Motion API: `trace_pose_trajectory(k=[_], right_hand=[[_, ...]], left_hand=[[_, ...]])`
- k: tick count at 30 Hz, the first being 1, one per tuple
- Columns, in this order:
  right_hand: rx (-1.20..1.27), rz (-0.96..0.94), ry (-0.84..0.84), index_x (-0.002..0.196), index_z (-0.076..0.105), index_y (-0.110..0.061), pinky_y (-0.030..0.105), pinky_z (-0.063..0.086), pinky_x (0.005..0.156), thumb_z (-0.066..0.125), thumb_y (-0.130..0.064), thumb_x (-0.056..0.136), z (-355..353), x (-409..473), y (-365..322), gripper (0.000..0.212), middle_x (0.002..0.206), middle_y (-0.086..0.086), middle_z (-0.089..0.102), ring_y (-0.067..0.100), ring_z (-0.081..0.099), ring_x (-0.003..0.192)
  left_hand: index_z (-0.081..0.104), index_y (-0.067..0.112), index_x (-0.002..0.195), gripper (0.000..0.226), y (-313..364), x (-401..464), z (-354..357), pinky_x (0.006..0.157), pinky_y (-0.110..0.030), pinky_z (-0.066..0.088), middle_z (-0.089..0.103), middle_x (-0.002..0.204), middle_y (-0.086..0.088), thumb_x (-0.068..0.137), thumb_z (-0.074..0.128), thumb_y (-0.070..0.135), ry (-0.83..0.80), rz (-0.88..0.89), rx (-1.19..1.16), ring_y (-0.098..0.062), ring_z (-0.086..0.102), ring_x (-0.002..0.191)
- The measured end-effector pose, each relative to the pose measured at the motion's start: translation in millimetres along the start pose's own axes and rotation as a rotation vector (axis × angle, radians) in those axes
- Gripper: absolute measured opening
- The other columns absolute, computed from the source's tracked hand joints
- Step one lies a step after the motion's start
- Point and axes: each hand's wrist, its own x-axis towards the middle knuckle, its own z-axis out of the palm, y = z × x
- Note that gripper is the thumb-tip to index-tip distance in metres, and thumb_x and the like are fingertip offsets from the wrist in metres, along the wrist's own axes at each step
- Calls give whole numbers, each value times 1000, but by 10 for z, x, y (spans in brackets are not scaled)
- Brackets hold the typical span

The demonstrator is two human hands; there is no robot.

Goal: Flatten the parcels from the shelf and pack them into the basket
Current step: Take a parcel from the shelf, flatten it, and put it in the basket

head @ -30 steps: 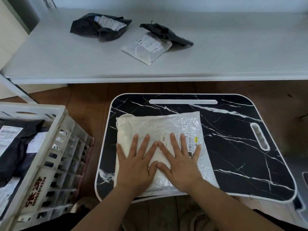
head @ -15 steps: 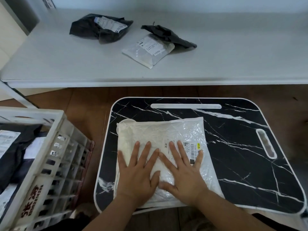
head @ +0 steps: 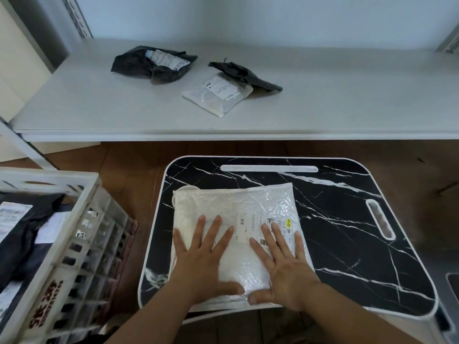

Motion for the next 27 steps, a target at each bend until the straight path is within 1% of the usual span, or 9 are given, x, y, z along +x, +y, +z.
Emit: trace_pose_trajectory(k=[2,3,5,9,17,20,23,25,27], right_hand=[[-13,-31,74,152,23,-28,65,15,102,22,-96,69,-73,-34,-8,107,158,15,21,35,16,145],[0,-50,117,152,11,-37,62,7,108,19,-92,74,-118,-35,-23,97,162,9,5,29,0,148],[74,-46,187,145,-16,-46,55,-13,115,8,-81,83,-218,25,2,75,155,-7,-30,17,-32,142],[57,-84,144,141,-28,-39,55,-16,115,-6,-67,85,-344,253,-90,67,149,-15,-40,15,-42,135],[75,-60,8,140,-32,-30,52,-19,114,-16,-76,71,-335,354,-116,85,147,-9,-44,9,-43,133],[122,-58,13,140,-31,-32,52,-21,112,-14,-79,68,-347,334,-102,87,148,-8,-43,9,-43,133],[230,64,57,144,-27,-36,49,-23,113,-16,-85,65,-269,204,-8,94,151,-8,-39,10,-38,137],[369,234,162,153,-9,-30,45,-9,117,-7,-89,66,-267,46,52,105,159,-5,-20,14,-19,146],[561,416,306,153,18,-21,41,18,116,15,-84,73,-345,-81,75,101,159,2,17,20,14,144]], left_hand=[[-35,38,139,128,1,-9,3,101,-73,-15,-48,145,5,41,18,100,-28,5,-11,-29,-46,131],[-41,38,135,131,8,-20,-19,100,-74,-16,-54,139,5,40,23,100,-76,-3,-7,-28,-51,127],[-47,38,130,135,25,-20,-49,100,-74,-16,-57,136,5,44,37,100,-130,-11,11,-28,-54,124],[-51,40,122,133,18,-20,-58,99,-74,-18,-58,135,6,50,47,95,-160,-10,-9,-27,-54,124],[-45,41,129,135,-8,47,-55,95,-74,-22,-55,138,7,39,38,96,-173,-1,-68,-27,-52,126],[-18,38,147,136,-30,48,-46,96,-77,-8,-23,158,1,36,21,105,-68,-10,-55,-32,-22,143],[-40,45,132,133,-21,27,-66,96,-73,-21,-46,146,9,25,14,102,-106,2,-125,-25,-44,134],[-47,47,123,130,-10,-14,-111,98,-70,-25,-55,137,11,26,22,100,-142,-16,-137,-22,-52,126],[-41,49,128,124,1,-46,-168,103,-65,-24,-55,138,9,38,28,99,-124,-64,-201,-23,-50,128]])
